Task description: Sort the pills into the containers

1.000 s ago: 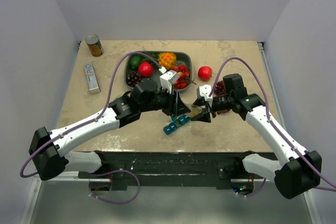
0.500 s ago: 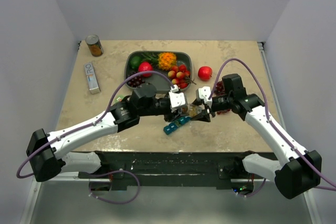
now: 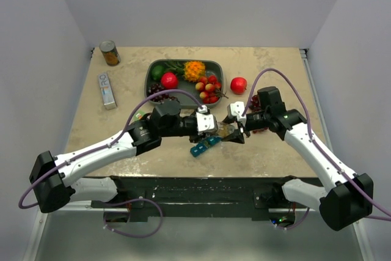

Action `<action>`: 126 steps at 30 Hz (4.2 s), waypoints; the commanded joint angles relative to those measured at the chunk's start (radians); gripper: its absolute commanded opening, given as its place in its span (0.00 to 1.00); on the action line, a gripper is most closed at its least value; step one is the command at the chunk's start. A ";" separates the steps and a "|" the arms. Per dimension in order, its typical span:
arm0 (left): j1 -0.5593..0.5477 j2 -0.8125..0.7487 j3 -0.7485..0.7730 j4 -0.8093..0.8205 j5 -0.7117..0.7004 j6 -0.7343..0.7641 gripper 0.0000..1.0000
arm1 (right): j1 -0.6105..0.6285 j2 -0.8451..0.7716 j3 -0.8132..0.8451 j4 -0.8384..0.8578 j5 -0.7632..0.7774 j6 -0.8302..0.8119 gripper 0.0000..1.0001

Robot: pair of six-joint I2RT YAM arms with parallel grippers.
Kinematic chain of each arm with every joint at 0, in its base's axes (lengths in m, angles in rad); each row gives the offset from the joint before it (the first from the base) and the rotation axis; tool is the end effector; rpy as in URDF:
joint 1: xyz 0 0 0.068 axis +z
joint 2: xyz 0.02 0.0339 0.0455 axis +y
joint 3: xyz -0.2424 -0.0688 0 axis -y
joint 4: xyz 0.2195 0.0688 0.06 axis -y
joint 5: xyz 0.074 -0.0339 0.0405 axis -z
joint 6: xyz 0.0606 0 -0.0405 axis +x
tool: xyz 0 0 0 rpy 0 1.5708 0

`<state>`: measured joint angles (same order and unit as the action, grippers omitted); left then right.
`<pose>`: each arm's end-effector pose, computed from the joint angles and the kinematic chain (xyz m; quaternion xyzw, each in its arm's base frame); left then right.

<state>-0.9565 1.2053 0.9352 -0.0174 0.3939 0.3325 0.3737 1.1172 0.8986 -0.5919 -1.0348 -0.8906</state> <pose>0.1456 -0.2467 0.3023 0.5656 0.5577 -0.3294 0.5105 0.1796 0.1264 0.2663 -0.6249 0.5427 0.3616 0.4292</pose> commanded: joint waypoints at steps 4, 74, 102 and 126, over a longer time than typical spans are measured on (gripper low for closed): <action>0.022 -0.065 -0.041 -0.067 -0.079 -0.113 0.00 | -0.010 -0.020 0.011 -0.006 -0.022 0.062 0.87; 0.340 -0.270 -0.119 -0.724 -0.661 -0.998 0.68 | -0.071 -0.003 -0.030 0.156 0.134 0.228 0.97; 0.338 -0.009 -0.151 -0.127 -0.148 -0.800 0.40 | 0.083 0.237 0.062 -0.140 0.361 -0.576 0.74; 0.340 0.407 -0.075 0.161 -0.034 -0.859 0.22 | 0.217 0.500 0.068 0.081 0.581 -0.547 0.65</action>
<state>-0.6220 1.5776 0.8291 0.0212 0.2836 -0.4885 0.5777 1.6093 0.9539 -0.5499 -0.4816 -1.4166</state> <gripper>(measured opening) 0.231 0.669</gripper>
